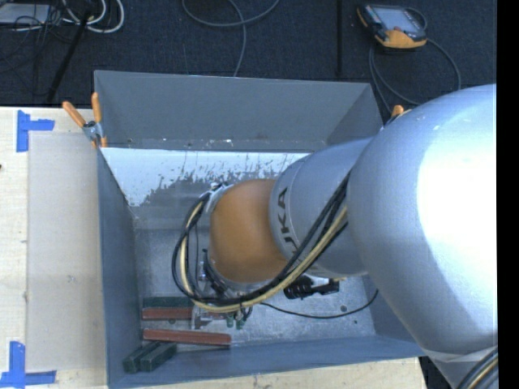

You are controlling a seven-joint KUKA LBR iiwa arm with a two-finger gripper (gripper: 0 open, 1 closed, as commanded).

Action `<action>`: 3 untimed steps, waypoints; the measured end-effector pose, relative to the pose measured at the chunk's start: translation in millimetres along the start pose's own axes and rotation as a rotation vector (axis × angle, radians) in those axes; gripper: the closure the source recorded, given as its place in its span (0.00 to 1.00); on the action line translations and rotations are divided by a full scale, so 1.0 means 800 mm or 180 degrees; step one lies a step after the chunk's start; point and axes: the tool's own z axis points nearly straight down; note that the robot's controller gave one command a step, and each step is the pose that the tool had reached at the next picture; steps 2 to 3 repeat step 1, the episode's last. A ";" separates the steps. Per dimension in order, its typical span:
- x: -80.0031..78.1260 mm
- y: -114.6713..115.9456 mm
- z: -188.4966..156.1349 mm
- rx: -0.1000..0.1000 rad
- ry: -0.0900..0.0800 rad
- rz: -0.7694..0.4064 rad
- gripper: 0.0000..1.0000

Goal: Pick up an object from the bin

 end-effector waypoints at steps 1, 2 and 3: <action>-0.010 -0.014 -0.236 0.0008 0.0012 -0.0226 1.00; -0.010 -0.014 -0.236 0.0008 0.0012 -0.0226 1.00; -0.010 -0.014 -0.236 0.0008 0.0012 -0.0226 1.00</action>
Offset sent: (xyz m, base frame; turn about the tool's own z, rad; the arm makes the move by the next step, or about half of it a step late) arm 0.0000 0.0000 0.0000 0.0000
